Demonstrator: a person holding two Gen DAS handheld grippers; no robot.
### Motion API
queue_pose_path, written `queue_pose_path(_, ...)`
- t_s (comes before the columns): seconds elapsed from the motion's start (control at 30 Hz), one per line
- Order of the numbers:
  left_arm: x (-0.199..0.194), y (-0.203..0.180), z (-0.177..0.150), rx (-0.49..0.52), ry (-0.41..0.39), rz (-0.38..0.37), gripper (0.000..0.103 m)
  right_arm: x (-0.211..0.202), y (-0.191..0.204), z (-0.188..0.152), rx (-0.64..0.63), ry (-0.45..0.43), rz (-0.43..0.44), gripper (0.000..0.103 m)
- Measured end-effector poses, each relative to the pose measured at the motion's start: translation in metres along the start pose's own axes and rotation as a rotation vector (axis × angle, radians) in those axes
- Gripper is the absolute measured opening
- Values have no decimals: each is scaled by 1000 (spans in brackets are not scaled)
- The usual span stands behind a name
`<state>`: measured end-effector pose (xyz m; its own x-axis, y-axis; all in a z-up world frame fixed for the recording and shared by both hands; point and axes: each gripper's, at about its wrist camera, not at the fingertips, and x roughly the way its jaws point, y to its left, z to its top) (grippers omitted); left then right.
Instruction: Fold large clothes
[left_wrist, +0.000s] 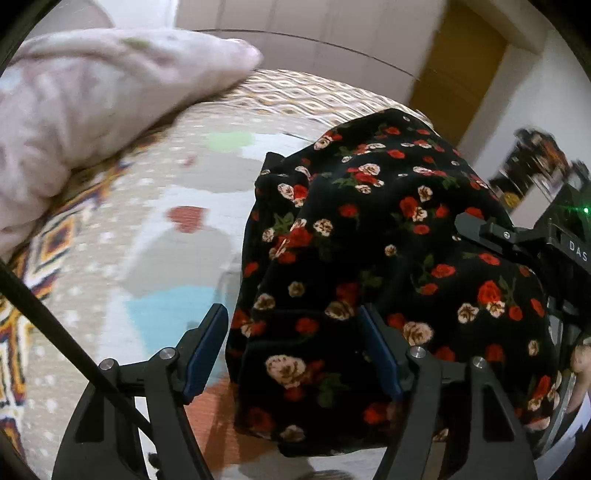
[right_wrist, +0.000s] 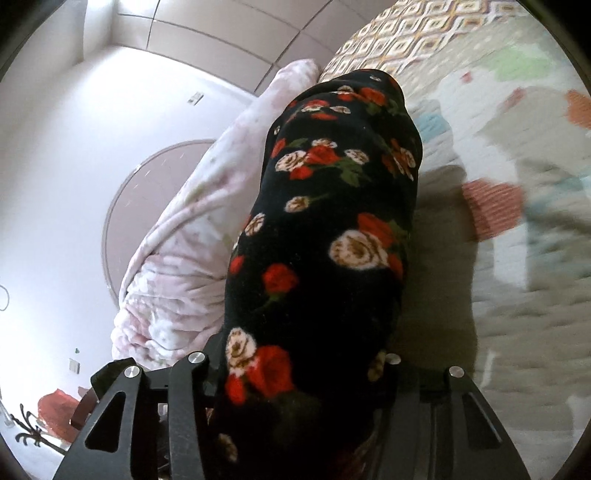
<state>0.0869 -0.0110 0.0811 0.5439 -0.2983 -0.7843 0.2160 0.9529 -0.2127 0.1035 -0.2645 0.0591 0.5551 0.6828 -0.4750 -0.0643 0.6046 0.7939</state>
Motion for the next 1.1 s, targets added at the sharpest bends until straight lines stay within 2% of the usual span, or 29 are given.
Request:
queue_pose_path(0.1,10,-26,-9,21,20,-11,71,-26,-30,-1,29,-11,-39,55)
queue_pose_path(0.2,14,-41,-18,29,22,6,71,-35,-61,-9,86,-18,-34,55)
queue_pose_path(0.3,15,-46,-20,44,22,25,71,-35,-74,-14,107,-26,-21,56)
queue_pose_path(0.37,15,-45,-19,39,30,12,71,-32,-75,-13,122,-17,-41,61)
queue_pose_path(0.53,1,-30,-16,35,43,-36,71,-43,-46,-9,36,12,-183,69)
queue_pose_path(0.67,-24,-11,-21,9,31,-64,73,-60,-17,-10,-63,5,-304,70)
queue_pose_path(0.8,-42,0,-33,6,23,-63,73,-82,9,-7,-144,-82,-439,73)
queue_pose_path(0.87,-48,2,-40,13,22,-56,73,-87,27,-4,-158,-135,-452,74)
queue_pose_path(0.93,-53,4,-46,14,13,-50,73,-80,50,-2,-172,-150,-434,73)
queue_pose_path(1.0,-55,7,-51,11,6,-43,73,-63,68,3,-181,-133,-398,63)
queue_pose_path(1.07,-55,12,-52,-6,5,-45,73,-28,87,8,-195,-71,-363,40)
queue_pose_path(1.1,-55,14,-51,-16,1,-47,73,-18,89,10,-206,-47,-362,37)
